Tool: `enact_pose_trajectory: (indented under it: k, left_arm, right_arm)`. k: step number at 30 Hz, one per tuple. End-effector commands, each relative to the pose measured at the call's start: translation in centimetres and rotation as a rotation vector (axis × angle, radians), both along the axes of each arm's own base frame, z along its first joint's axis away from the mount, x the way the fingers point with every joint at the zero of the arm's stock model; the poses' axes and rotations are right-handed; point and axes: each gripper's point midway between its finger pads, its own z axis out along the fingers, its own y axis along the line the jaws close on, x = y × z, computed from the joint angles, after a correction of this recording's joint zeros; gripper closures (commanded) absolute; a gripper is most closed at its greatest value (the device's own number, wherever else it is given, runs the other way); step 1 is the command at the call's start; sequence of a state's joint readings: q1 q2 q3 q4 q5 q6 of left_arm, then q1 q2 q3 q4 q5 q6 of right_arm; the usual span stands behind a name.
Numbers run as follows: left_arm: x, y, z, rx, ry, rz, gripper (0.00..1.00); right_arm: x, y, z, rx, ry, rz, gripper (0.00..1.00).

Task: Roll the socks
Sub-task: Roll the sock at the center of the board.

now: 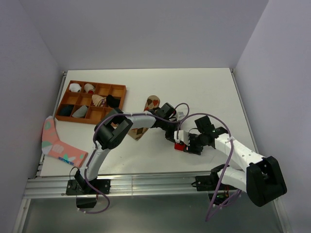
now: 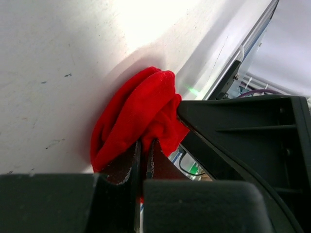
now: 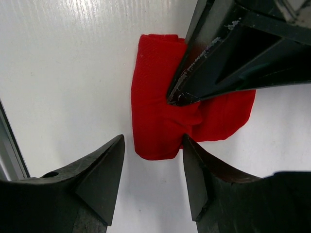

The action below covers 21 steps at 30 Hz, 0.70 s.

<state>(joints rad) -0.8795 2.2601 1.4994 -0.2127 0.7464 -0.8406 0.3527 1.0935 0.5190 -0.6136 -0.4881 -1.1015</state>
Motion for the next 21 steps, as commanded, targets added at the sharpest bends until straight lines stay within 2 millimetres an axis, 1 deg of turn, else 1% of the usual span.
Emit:
enact_pose_trajectory:
  k: [1,8,10,14,21]
  left_arm:
    - [-2.6,5.6,-8.5,0.312,0.06,-0.025,1.0]
    - [-2.5,5.2,-8.9,0.312,0.078,-0.028,1.0]
    - [-2.6,5.3,-9.1,0.313,0.083,-0.033,1.0]
    - [-2.7,5.3,-9.1,0.309,0.086,-0.033,1.0]
    - [-2.7,5.3,-9.3,0.306,0.089,-0.036,1.0]
  right_arm:
    - [0.7,0.6,0.0,0.001,-0.022,0.007,0.42]
    - [1.1,0.9,0.5,0.013,-0.048,0.006,0.42]
    - [1.4,1.0,1.1,0.02,-0.079,0.001,0.42]
    - [1.4,1.3,2.2,0.033,-0.106,0.012,0.41]
    - [0.9,1.5,2.2,0.011,-0.098,0.039,0.4]
